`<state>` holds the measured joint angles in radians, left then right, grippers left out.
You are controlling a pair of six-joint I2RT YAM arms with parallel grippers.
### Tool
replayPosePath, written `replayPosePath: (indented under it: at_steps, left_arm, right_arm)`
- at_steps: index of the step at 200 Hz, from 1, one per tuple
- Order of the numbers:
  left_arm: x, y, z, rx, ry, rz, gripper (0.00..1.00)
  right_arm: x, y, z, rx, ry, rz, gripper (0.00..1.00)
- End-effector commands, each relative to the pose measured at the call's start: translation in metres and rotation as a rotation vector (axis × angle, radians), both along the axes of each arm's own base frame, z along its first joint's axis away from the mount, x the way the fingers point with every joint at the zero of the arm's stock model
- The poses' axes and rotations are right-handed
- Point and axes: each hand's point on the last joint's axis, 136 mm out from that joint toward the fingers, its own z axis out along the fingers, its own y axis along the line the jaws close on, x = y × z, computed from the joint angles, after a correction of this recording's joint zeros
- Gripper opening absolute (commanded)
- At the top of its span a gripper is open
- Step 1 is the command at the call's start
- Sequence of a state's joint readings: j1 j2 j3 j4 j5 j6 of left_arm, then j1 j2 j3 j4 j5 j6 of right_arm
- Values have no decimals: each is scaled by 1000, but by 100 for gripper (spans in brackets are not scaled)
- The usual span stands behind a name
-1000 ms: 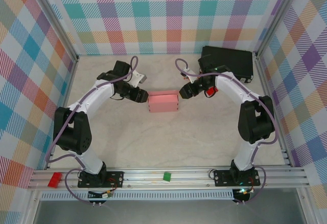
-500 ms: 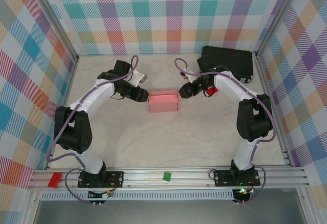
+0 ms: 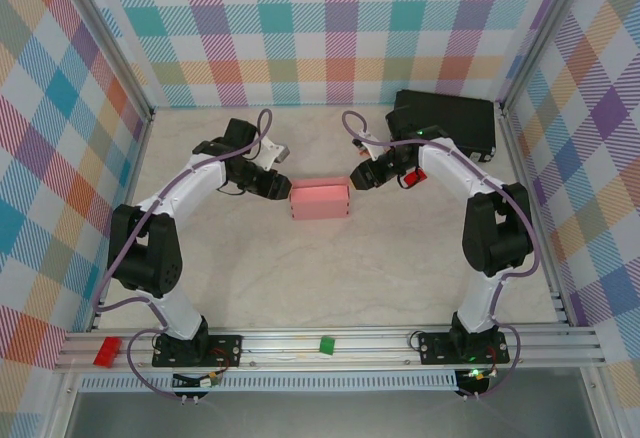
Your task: Fold the paper box
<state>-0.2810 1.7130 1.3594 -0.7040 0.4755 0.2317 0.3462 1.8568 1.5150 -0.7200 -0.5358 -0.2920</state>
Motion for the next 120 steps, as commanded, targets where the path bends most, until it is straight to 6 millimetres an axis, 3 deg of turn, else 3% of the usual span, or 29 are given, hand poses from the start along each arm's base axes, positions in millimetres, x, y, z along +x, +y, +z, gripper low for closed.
replayPosePath:
  at_steps: [1, 120]
  left_arm:
    - [4, -6, 13, -30, -24, -10, 38]
    - [6, -4, 17, -26, -38, -1, 39]
  right_arm:
    - [0, 4, 7, 22, 13, 5, 36]
    - [0, -3, 0, -30, 8, -18, 36]
